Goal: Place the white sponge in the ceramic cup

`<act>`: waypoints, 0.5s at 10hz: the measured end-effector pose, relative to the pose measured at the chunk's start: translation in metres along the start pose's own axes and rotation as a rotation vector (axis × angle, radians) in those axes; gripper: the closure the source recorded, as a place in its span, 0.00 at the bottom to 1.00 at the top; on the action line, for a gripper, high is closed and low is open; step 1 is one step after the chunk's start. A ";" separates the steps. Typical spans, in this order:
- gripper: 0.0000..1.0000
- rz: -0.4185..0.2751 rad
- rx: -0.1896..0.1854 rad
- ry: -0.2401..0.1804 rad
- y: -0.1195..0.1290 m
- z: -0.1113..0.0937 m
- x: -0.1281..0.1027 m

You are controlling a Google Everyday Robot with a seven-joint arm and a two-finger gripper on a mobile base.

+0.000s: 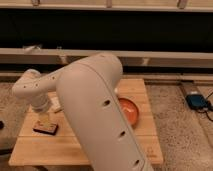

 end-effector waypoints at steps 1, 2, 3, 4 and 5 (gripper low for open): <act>0.20 -0.001 -0.001 -0.013 -0.010 0.002 -0.001; 0.20 -0.007 0.003 -0.025 -0.017 0.000 -0.007; 0.20 -0.019 0.007 -0.039 -0.026 -0.004 -0.017; 0.20 -0.027 0.008 -0.044 -0.035 -0.005 -0.026; 0.20 -0.028 0.010 -0.046 -0.041 -0.004 -0.029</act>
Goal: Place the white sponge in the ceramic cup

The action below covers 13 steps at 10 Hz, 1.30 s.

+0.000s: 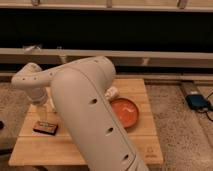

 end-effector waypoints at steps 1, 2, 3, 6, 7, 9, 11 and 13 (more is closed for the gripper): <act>0.20 0.002 0.001 0.000 -0.007 0.003 -0.001; 0.20 0.002 0.002 0.006 -0.015 0.009 -0.005; 0.20 0.003 0.002 0.013 -0.019 0.014 -0.007; 0.20 0.038 0.003 0.047 -0.043 0.029 0.009; 0.20 0.051 0.002 0.058 -0.048 0.034 0.013; 0.20 0.079 -0.002 0.078 -0.058 0.043 0.020; 0.20 0.105 -0.008 0.095 -0.065 0.052 0.026; 0.20 0.125 -0.015 0.105 -0.071 0.061 0.030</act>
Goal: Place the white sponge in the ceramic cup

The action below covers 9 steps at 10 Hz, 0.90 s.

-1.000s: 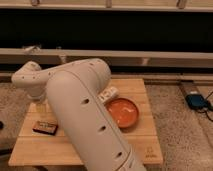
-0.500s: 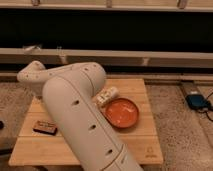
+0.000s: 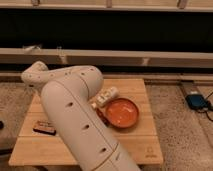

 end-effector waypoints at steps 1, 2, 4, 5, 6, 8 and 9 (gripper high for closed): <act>0.20 0.007 -0.002 0.005 -0.002 0.003 0.001; 0.20 0.015 -0.005 0.011 -0.006 0.007 0.002; 0.20 0.024 -0.010 0.019 -0.010 0.011 0.004; 0.20 0.029 -0.013 0.022 -0.011 0.013 0.006; 0.20 0.032 -0.020 0.024 -0.011 0.015 0.007; 0.20 0.029 -0.027 0.028 -0.008 0.019 0.008; 0.20 0.027 -0.030 0.029 -0.006 0.020 0.008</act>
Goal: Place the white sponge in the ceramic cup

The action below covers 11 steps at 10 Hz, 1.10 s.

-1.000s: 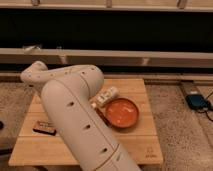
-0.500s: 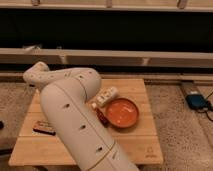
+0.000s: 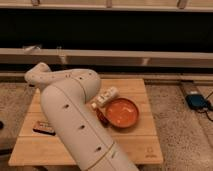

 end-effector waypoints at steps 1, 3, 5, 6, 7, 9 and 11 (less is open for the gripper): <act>0.20 -0.001 -0.002 0.000 0.001 0.000 0.001; 0.22 -0.003 -0.003 -0.004 0.002 0.001 0.003; 0.38 -0.016 -0.004 -0.007 0.008 0.001 0.000; 0.47 -0.020 -0.003 -0.011 0.010 0.000 -0.001; 0.59 -0.025 -0.002 -0.020 0.013 -0.002 0.000; 0.79 -0.038 0.002 -0.038 0.019 -0.009 -0.002; 0.97 -0.057 0.008 -0.064 0.025 -0.020 -0.006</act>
